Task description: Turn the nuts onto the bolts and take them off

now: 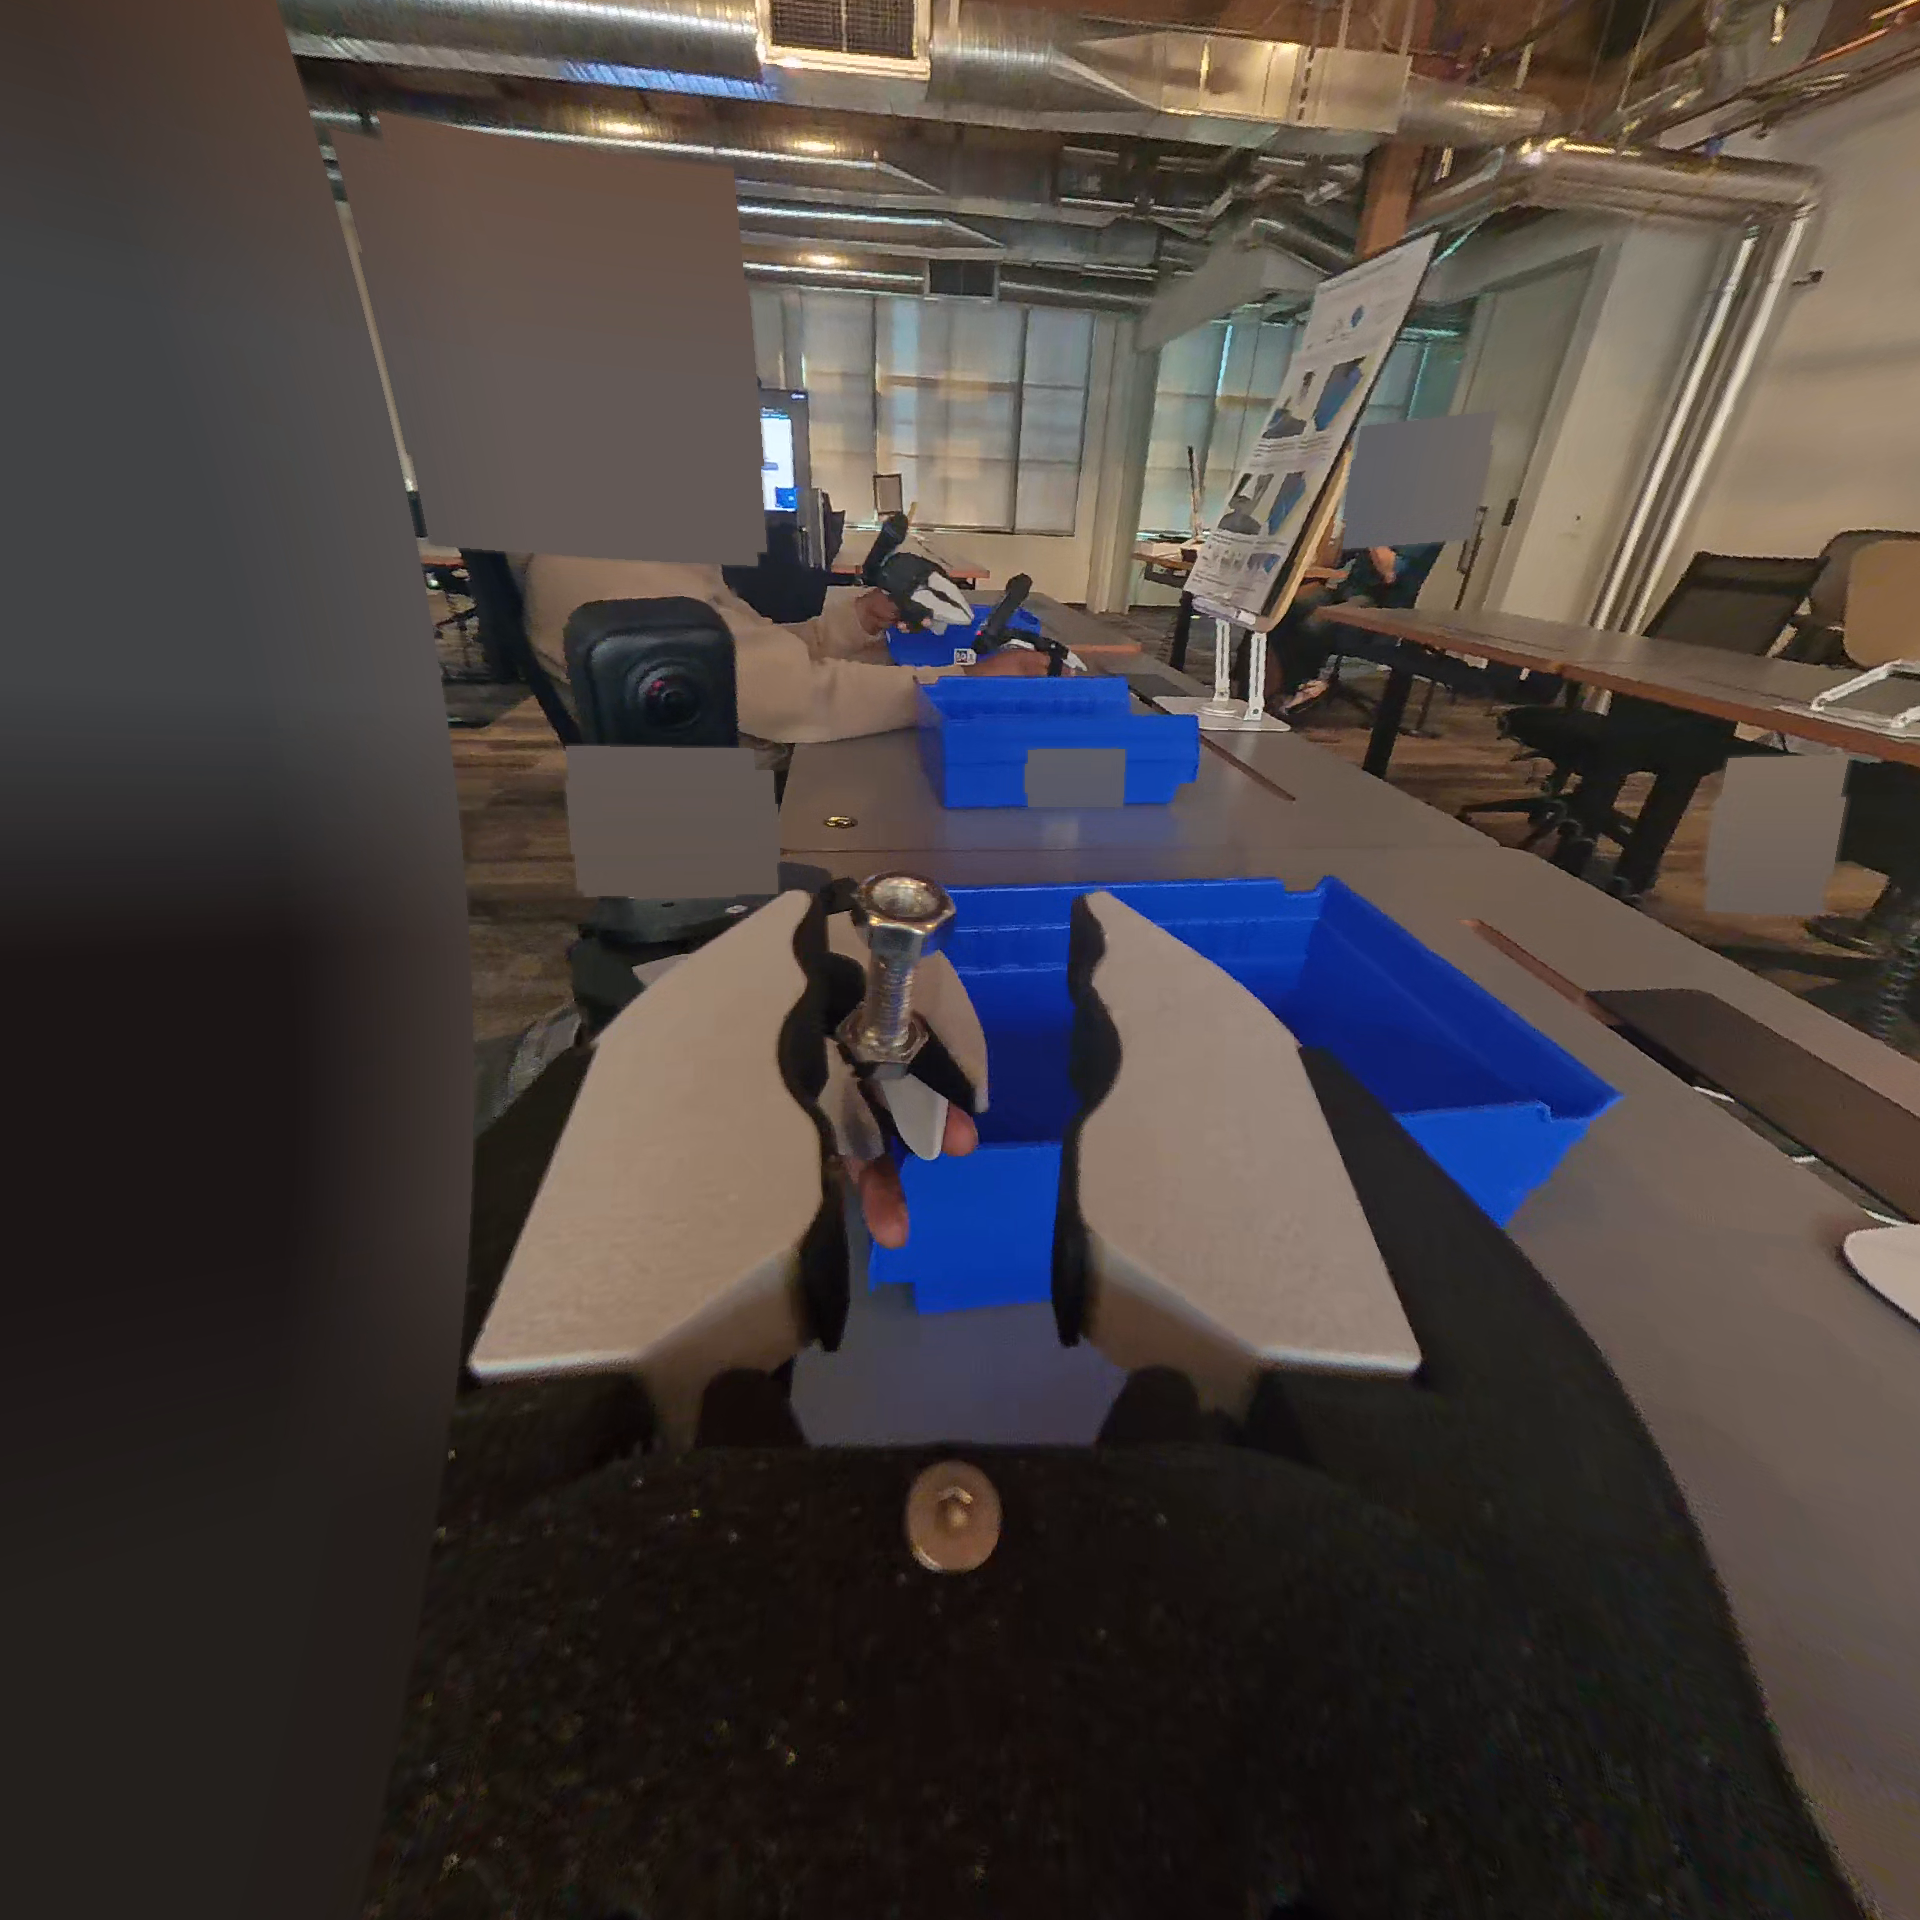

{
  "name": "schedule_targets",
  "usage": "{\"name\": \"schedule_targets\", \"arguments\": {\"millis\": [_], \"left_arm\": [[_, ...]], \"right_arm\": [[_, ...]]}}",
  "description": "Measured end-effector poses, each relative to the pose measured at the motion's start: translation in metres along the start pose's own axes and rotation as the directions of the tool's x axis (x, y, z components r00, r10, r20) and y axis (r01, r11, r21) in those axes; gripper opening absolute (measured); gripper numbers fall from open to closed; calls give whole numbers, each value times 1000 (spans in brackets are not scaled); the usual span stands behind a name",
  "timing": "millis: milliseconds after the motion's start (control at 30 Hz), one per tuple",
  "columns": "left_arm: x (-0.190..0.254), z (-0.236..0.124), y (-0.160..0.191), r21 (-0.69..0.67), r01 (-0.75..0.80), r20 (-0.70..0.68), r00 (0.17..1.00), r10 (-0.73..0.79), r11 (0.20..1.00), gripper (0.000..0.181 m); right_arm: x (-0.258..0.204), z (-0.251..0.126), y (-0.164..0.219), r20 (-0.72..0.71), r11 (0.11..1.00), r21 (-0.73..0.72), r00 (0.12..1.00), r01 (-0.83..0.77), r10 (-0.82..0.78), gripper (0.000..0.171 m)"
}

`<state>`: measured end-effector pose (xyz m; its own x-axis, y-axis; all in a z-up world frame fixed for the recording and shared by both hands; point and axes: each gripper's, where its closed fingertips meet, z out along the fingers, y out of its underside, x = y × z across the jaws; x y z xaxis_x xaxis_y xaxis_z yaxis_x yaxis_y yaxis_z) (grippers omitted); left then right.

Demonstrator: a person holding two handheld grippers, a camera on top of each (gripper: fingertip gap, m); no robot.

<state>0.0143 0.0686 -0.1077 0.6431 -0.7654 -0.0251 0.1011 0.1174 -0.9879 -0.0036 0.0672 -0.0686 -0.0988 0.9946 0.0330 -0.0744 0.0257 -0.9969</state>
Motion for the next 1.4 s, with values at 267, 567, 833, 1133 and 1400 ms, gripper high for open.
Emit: {"name": "schedule_targets", "arguments": {"millis": [267,567,833,1133,1400], "left_arm": [[-3,1,2,-1,-3,13,1000,3,1000,18],[-7,-7,-5,30,1,18,1000,-2,1000,18],[-2,-1,-2,17,-12,9,1000,12,1000,18],[-4,-3,-4,26,-4,3,1000,4,1000,18],[0,1,-2,17,-11,-2,1000,11,1000,18]], "right_arm": [[2,5,0,-37,1000,-14,999,10,-10,45],[27,-30,0,-146,1000,1,989,12,-12,17],[0,3,-4,-32,999,-19,999,37,-38,50],[16,-23,-4,-78,1000,5,997,25,-25,20],[2,0,-3,-32,998,-31,998,52,-53,43]]}}
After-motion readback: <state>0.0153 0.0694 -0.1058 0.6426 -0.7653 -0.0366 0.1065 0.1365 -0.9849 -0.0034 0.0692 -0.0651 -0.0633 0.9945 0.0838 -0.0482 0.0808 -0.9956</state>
